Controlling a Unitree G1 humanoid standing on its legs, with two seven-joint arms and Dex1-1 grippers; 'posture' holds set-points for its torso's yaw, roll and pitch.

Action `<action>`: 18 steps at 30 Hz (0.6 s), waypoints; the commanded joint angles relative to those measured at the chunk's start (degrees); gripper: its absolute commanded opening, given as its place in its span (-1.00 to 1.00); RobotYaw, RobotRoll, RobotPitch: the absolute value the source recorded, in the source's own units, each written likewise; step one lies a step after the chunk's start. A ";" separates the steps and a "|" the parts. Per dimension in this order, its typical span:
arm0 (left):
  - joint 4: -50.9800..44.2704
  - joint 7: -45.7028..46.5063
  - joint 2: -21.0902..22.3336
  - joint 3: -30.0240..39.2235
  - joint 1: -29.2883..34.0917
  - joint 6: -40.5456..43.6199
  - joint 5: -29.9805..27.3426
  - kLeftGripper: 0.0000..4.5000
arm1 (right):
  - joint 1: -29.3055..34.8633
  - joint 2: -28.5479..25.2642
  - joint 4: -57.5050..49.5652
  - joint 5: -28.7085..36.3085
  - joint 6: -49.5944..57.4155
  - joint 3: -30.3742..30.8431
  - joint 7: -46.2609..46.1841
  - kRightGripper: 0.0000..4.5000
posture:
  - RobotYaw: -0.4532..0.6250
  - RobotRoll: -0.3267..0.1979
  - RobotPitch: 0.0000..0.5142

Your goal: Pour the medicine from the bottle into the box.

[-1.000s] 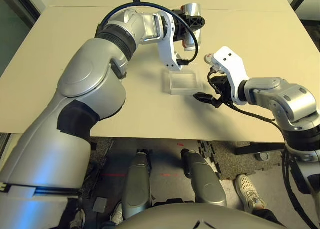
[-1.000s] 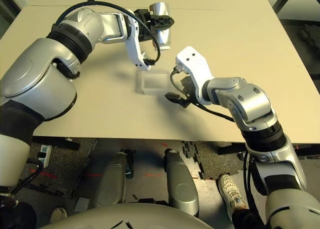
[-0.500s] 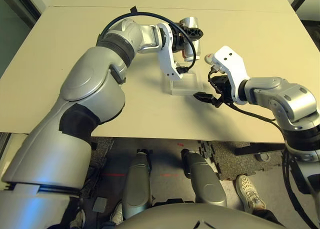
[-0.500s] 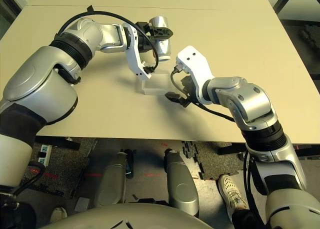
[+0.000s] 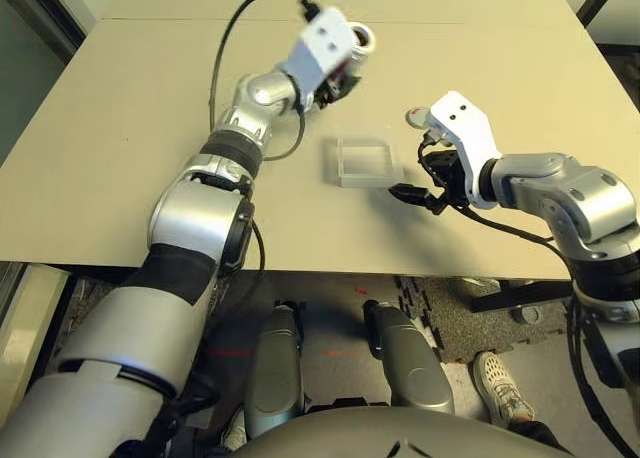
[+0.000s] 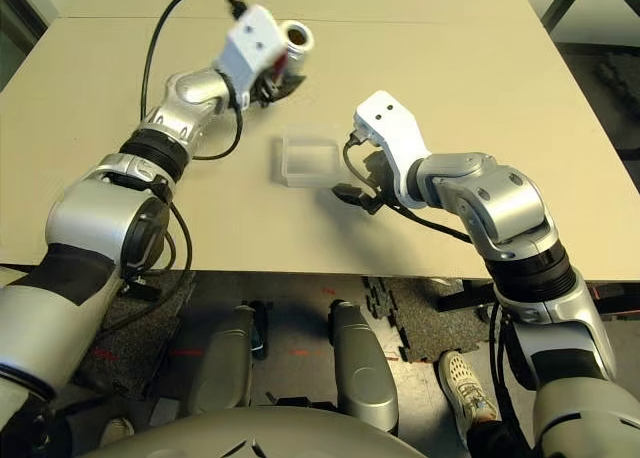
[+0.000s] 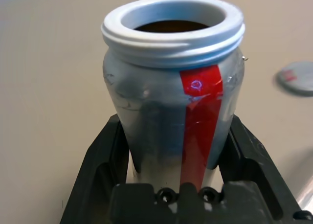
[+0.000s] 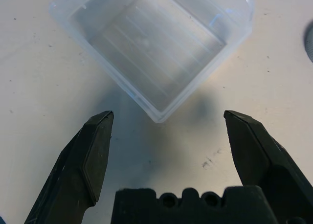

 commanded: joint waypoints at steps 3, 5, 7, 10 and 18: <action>-3.37 2.86 0.46 1.58 3.36 3.53 -2.17 0.22 | 0.18 -0.74 0.36 -0.01 0.45 0.41 0.50 1.00 | -0.22 0.25 -0.26; -3.79 2.78 0.71 1.51 2.76 4.07 -2.28 0.22 | 0.08 -0.84 0.52 -0.12 0.38 0.49 0.61 1.00 | -0.22 0.25 -0.26; -3.89 2.75 0.82 1.45 1.85 4.22 -2.26 0.22 | 0.02 -0.85 0.68 -0.23 0.27 0.58 0.62 1.00 | -0.22 0.25 -0.28; -4.18 2.37 1.05 -0.58 -0.32 1.10 -0.12 0.22 | -0.05 -0.82 0.84 -0.32 0.25 0.70 0.49 1.00 | -0.23 0.25 -0.28; -10.02 24.01 9.16 -38.85 -12.72 -26.83 43.41 0.22 | 0.86 -1.14 0.94 -0.77 0.05 0.69 0.08 1.00 | -0.23 0.25 -0.32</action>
